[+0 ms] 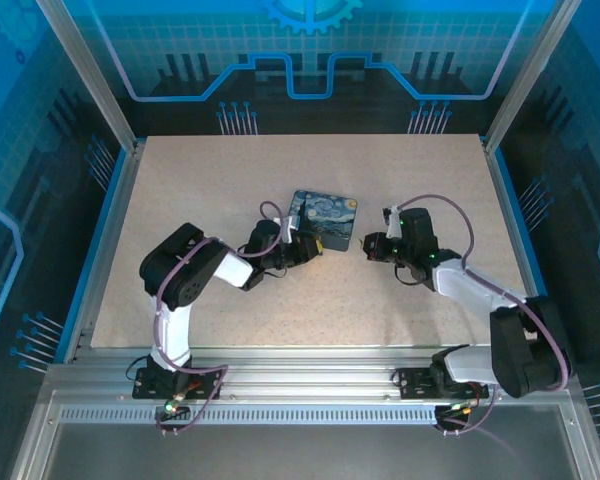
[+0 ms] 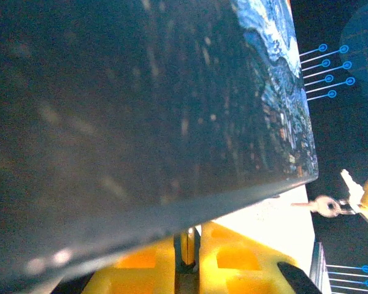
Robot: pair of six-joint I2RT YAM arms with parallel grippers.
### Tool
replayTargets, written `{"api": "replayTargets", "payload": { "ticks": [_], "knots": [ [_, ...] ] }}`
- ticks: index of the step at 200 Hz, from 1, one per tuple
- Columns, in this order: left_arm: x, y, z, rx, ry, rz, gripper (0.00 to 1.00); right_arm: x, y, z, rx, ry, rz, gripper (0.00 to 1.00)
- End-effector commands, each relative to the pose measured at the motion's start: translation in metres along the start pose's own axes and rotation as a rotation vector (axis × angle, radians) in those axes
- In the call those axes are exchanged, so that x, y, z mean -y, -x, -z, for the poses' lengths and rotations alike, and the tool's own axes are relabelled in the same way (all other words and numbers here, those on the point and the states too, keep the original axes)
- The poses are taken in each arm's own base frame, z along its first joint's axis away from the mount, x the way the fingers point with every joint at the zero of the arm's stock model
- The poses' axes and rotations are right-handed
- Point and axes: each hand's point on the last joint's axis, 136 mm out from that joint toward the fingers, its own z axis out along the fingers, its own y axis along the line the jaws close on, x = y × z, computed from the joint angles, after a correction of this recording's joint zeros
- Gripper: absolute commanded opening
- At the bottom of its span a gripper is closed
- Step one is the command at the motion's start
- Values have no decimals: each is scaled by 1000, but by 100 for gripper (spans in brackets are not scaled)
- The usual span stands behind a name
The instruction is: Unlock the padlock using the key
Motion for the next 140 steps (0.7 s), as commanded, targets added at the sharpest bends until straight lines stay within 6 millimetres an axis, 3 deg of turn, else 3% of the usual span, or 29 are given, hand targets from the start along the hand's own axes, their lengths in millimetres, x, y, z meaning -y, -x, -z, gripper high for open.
{"api": "replayTargets", "payload": {
  "ticks": [1, 82, 140],
  "knots": [
    [13, 3, -5, -3, -5, 41, 0, -23, 2, 12, 22, 145, 14, 0],
    [35, 18, -6, 56, -49, 117, 0, -53, -9, 29, 48, 378, -30, 0],
    [45, 24, -4, 82, -94, 150, 0, -48, -20, 23, 57, 406, -81, 0]
  ]
}}
